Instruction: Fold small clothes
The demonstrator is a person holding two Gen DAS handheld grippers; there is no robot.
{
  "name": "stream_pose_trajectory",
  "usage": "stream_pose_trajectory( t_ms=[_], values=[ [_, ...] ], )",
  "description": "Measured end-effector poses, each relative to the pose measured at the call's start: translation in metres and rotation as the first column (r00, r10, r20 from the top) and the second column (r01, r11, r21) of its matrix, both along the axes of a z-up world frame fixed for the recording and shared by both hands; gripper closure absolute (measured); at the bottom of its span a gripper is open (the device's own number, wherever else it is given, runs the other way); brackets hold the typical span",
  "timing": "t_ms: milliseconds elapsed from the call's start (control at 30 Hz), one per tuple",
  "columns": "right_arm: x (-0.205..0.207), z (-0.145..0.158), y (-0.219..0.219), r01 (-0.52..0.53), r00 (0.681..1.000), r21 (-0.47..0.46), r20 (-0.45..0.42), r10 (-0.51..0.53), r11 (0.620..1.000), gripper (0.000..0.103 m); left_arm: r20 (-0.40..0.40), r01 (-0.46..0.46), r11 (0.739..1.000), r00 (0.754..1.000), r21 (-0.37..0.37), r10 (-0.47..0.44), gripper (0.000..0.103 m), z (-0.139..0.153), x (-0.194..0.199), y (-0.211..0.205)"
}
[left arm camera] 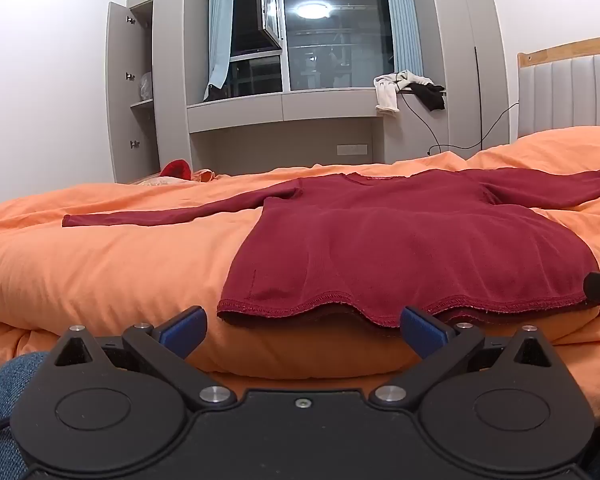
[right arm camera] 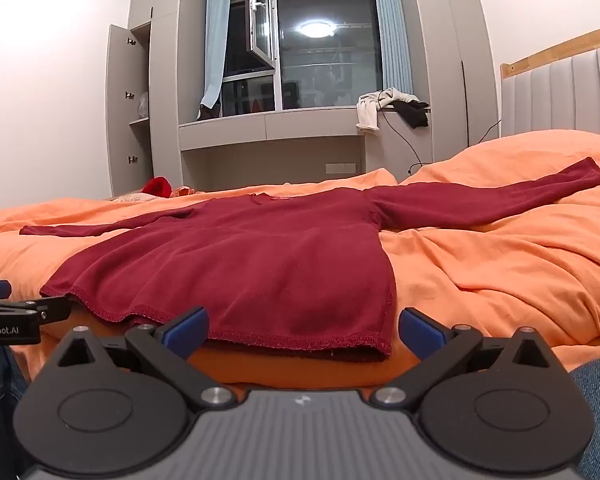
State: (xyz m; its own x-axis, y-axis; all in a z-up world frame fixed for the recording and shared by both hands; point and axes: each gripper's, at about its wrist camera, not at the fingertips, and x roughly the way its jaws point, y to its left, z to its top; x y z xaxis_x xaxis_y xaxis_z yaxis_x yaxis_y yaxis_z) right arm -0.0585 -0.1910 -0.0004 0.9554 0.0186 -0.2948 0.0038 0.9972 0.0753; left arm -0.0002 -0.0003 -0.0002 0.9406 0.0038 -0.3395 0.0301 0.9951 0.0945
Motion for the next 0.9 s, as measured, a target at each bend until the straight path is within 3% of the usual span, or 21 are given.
stream_pose_trajectory(
  t_ms=[900],
  values=[
    [0.0006, -0.0021, -0.0006, 0.005, 1.000, 0.005, -0.015, -0.005, 1.000, 0.000, -0.004, -0.001, 1.000, 1.000, 0.000, 0.001, 0.000, 0.0000, 0.0002, -0.0005]
  ],
)
